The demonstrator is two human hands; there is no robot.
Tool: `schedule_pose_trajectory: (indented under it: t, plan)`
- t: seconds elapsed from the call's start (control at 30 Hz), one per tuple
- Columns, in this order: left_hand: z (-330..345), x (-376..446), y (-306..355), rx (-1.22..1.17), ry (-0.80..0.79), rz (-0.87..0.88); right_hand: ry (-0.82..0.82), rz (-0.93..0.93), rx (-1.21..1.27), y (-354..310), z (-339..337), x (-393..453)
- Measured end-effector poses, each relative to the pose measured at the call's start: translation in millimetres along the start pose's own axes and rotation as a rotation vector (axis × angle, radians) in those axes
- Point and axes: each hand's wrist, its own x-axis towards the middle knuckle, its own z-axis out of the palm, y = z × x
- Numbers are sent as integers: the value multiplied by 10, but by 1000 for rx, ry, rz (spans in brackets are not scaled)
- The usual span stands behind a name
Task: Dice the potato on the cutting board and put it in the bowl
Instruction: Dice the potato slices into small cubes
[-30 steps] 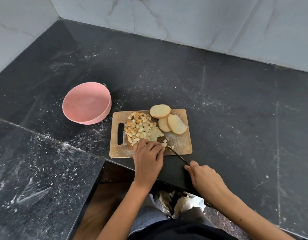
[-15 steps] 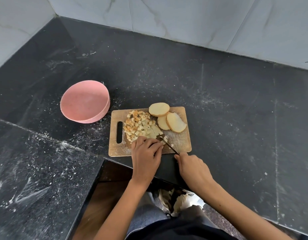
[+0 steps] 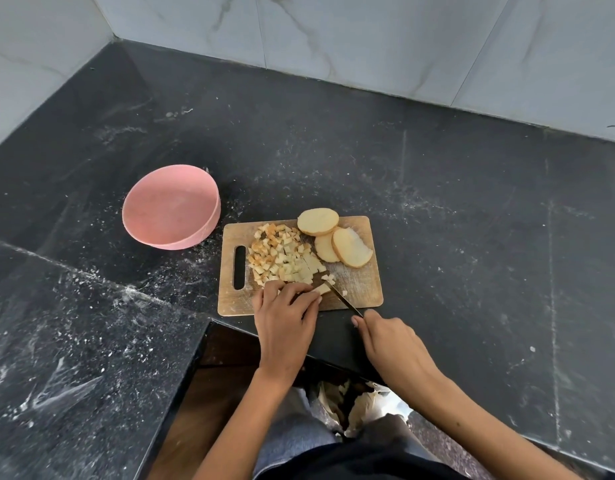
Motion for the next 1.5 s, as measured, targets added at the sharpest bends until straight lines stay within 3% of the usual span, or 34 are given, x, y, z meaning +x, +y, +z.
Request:
schedule_pose_trajectory:
  t: [0.43, 0.7, 1.2, 1.5]
  plan:
    - [36, 44, 18, 9, 28, 24, -101, 62, -88, 4, 71, -34]
    - [-5, -65, -17, 26, -26, -5, -10, -16, -17, -30, 22, -27]
    - [30, -13, -20, -28, 28, 16, -130, 36, -145, -36, 87, -49]
    - [18, -1, -54, -69, -8, 36, -15, 22, 7, 5, 84, 28]
